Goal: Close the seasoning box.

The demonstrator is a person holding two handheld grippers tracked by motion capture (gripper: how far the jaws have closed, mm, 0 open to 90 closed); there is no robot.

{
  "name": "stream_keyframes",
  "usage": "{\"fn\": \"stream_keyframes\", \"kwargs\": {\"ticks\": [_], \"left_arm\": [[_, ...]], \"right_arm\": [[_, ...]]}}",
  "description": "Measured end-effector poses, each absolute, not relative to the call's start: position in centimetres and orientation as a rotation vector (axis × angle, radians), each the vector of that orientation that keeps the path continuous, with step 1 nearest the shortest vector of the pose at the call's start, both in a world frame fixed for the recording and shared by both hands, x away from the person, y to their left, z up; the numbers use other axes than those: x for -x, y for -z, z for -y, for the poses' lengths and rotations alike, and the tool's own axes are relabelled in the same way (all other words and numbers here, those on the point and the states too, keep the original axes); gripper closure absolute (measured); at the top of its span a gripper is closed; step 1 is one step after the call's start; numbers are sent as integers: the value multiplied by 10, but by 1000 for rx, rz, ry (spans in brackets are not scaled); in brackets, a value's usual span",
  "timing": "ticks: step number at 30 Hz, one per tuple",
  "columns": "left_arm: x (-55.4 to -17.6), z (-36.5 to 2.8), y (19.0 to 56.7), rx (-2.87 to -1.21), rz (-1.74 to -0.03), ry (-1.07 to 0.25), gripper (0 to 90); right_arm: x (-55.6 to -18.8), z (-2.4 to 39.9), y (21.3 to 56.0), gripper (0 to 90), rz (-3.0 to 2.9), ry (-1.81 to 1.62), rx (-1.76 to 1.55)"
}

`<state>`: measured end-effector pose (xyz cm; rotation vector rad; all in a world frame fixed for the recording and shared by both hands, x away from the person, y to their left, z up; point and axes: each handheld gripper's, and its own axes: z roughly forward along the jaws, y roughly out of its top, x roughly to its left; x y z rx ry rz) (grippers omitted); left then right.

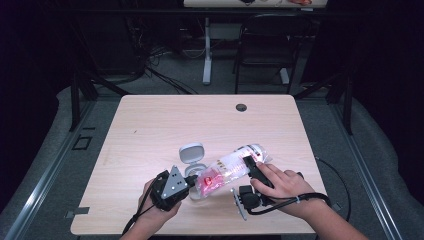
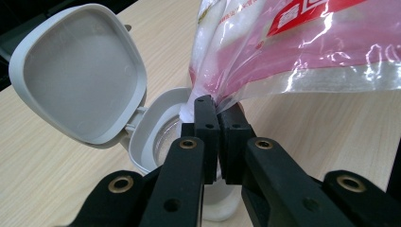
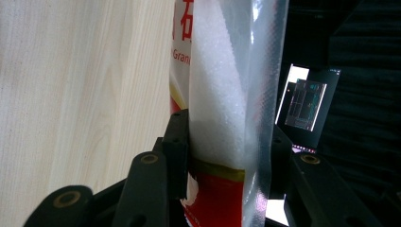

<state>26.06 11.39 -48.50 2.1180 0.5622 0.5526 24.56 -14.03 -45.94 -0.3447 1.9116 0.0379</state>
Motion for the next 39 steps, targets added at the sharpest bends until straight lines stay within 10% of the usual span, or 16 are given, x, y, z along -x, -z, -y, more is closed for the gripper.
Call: {"fn": "stream_keyframes", "kwargs": {"ticks": [39], "left_arm": [[-264,-117,482,-2073,-597,-520,815]], "right_arm": [[-250,135,446,644,-1922,4,361]]}}
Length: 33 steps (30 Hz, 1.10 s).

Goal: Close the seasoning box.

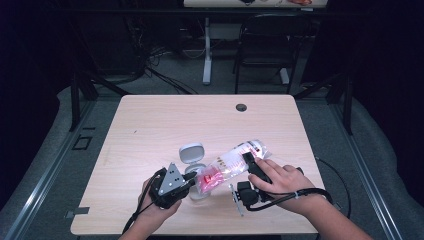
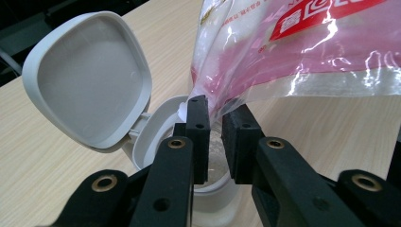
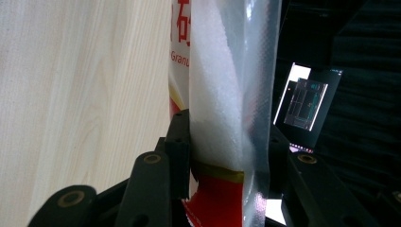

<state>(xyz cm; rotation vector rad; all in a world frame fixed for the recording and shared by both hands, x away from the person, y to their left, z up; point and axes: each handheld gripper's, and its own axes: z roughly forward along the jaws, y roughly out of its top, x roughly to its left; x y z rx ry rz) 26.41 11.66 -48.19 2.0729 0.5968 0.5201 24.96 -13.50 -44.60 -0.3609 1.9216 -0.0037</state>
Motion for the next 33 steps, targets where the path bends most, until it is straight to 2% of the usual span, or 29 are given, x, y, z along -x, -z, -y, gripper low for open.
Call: {"fn": "stream_keyframes", "kwargs": {"ticks": [6,33], "left_arm": [[-263,-116,482,-2095,-586,-544,854],[-262,-116,484,-2109,-586,-562,882]], "right_arm": [[-248,132,445,648,-1903,43,384],[-246,127,445,662,-1915,52,399]]}}
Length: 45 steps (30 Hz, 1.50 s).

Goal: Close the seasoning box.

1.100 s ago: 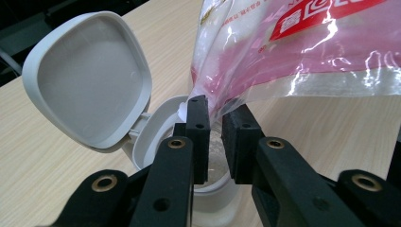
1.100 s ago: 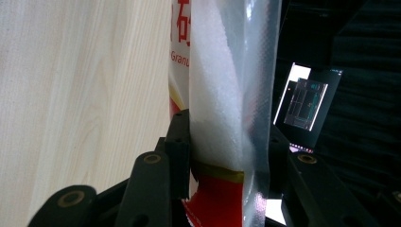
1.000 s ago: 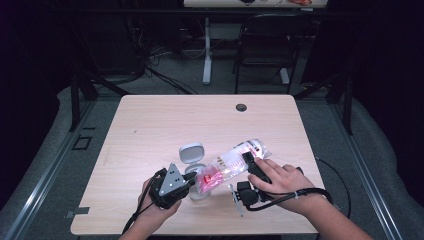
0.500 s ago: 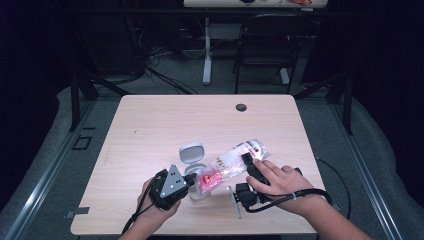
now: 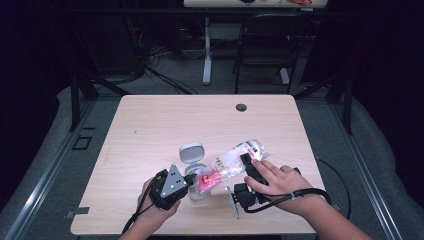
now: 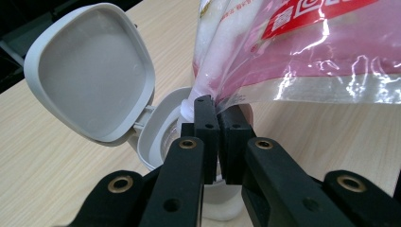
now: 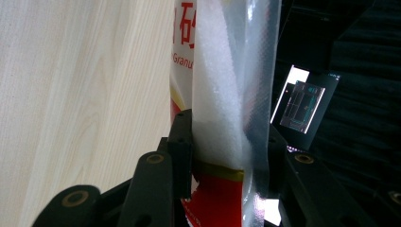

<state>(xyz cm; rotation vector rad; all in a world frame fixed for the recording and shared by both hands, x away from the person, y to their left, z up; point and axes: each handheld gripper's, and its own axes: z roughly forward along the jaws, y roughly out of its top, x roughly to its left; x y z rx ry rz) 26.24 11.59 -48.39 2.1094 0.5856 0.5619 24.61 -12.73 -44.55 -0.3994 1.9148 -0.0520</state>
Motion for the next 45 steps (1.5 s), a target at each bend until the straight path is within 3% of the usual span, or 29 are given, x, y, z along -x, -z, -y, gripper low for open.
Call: {"fn": "stream_keyframes", "kwargs": {"ticks": [45], "left_arm": [[-262,-115,479,-2096,-582,-541,898]], "right_arm": [[-244,122,424,690,-1928,60,423]]}}
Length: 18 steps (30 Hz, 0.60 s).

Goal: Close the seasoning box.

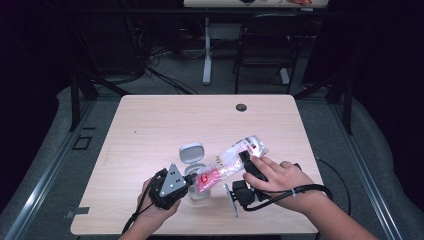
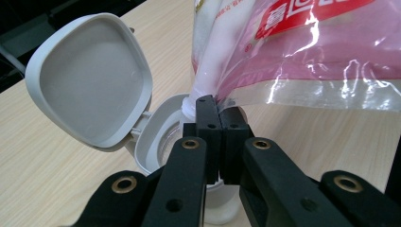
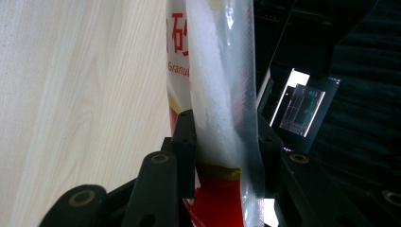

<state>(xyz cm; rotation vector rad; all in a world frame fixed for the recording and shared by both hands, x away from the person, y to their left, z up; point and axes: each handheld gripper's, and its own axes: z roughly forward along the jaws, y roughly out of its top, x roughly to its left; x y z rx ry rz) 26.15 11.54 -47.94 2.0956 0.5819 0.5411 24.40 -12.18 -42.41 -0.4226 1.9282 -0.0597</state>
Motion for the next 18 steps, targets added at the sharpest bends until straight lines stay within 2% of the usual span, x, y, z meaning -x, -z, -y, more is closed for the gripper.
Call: {"fn": "stream_keyframes", "kwargs": {"ticks": [18], "left_arm": [[-262,-115,482,-2091,-592,-518,900]], "right_arm": [[-242,119,420,735,-1922,66,430]]}}
